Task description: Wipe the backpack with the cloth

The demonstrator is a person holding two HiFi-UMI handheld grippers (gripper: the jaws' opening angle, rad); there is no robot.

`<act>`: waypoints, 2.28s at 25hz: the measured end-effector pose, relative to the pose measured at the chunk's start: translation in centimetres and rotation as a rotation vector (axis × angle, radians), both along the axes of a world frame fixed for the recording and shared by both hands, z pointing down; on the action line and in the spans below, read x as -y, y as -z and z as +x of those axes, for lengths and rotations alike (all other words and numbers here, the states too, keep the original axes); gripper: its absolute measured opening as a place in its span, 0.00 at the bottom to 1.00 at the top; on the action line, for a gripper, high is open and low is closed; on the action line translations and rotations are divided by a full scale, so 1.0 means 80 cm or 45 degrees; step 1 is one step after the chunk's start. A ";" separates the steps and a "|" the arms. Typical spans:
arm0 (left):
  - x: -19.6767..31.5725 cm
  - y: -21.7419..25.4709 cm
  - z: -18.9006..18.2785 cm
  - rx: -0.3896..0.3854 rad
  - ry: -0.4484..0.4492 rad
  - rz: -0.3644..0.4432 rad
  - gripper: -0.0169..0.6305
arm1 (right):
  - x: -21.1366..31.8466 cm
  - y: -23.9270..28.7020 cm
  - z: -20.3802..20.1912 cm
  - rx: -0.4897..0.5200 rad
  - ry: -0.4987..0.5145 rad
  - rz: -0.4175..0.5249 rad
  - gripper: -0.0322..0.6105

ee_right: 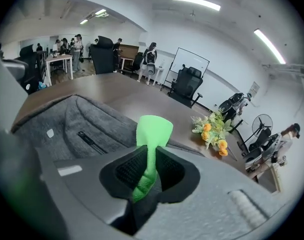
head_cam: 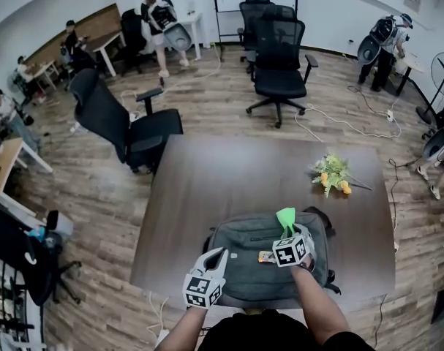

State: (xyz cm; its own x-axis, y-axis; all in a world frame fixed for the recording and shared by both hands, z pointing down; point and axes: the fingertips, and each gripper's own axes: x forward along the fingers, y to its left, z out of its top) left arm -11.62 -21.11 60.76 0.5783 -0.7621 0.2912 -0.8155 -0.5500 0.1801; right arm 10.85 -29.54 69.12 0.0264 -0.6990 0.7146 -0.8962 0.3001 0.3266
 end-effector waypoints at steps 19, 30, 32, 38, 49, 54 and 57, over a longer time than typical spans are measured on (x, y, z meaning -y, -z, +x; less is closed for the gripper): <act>0.006 0.007 0.035 0.006 -0.092 0.030 0.05 | -0.013 0.040 0.117 -0.108 -0.167 0.065 0.14; 0.010 0.017 -0.001 0.020 0.045 0.062 0.05 | -0.017 0.088 0.000 0.173 0.005 0.206 0.14; 0.008 0.019 -0.009 0.024 0.074 0.063 0.05 | -0.024 0.089 -0.034 0.224 0.065 0.205 0.14; -0.004 0.020 -0.036 0.052 0.148 0.058 0.05 | -0.040 0.075 -0.115 0.306 0.241 0.151 0.14; -0.055 -0.006 -0.097 0.099 0.308 -0.032 0.05 | -0.084 0.036 -0.249 0.453 0.546 0.031 0.14; -0.081 -0.018 -0.130 0.127 0.388 -0.073 0.05 | -0.109 0.002 -0.300 0.497 0.645 -0.090 0.15; -0.096 -0.024 -0.141 0.126 0.420 -0.094 0.05 | -0.120 -0.021 -0.316 0.469 0.681 -0.146 0.15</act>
